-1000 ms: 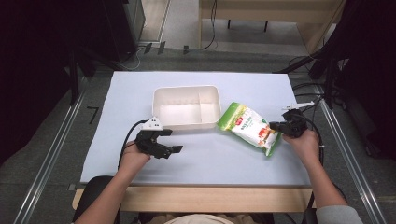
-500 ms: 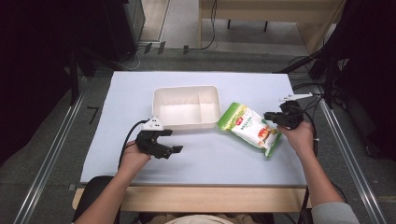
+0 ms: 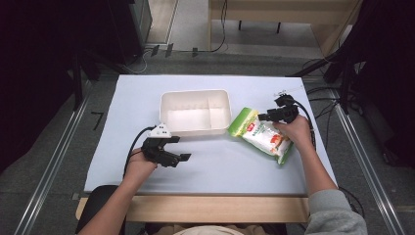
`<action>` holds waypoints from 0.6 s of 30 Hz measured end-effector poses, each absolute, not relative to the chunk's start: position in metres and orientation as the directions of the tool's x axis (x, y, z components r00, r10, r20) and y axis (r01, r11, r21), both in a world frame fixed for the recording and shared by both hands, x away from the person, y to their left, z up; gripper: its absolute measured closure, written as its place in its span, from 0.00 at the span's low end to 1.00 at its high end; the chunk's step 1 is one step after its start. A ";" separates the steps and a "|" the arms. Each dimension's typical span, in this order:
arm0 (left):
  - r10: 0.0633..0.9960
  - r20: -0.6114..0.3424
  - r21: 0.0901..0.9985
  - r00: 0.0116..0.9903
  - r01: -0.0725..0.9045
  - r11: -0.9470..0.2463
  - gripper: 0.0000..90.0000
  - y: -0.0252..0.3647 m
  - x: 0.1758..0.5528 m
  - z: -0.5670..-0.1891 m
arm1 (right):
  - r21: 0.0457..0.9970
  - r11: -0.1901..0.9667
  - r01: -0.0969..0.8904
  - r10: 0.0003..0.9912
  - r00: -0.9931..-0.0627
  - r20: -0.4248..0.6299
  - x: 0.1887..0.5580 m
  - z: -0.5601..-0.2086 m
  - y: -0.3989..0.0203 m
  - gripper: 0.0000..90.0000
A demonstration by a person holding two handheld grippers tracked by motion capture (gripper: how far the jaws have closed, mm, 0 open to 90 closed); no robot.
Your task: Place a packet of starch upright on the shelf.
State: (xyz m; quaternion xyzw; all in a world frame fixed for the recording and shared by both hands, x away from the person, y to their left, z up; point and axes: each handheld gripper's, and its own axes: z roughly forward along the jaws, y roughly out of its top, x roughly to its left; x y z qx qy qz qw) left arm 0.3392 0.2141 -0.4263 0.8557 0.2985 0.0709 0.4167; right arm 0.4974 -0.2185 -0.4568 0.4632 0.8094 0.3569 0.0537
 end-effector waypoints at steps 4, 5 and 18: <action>0.574 -0.128 0.757 0.809 0.454 -0.470 0.22 0.216 0.338 -0.426 | 0.594 0.345 0.727 0.763 -0.586 0.273 0.502 -0.463 -0.211 0.46; 0.575 -0.128 0.757 0.808 0.454 -0.470 0.22 0.217 0.337 -0.426 | 0.589 0.357 0.725 0.756 -0.595 0.274 0.502 -0.463 -0.209 0.48; 0.588 -0.120 0.755 0.800 0.459 -0.470 0.22 0.221 0.333 -0.426 | 0.546 0.400 0.736 0.724 -0.619 0.305 0.499 -0.465 -0.205 0.87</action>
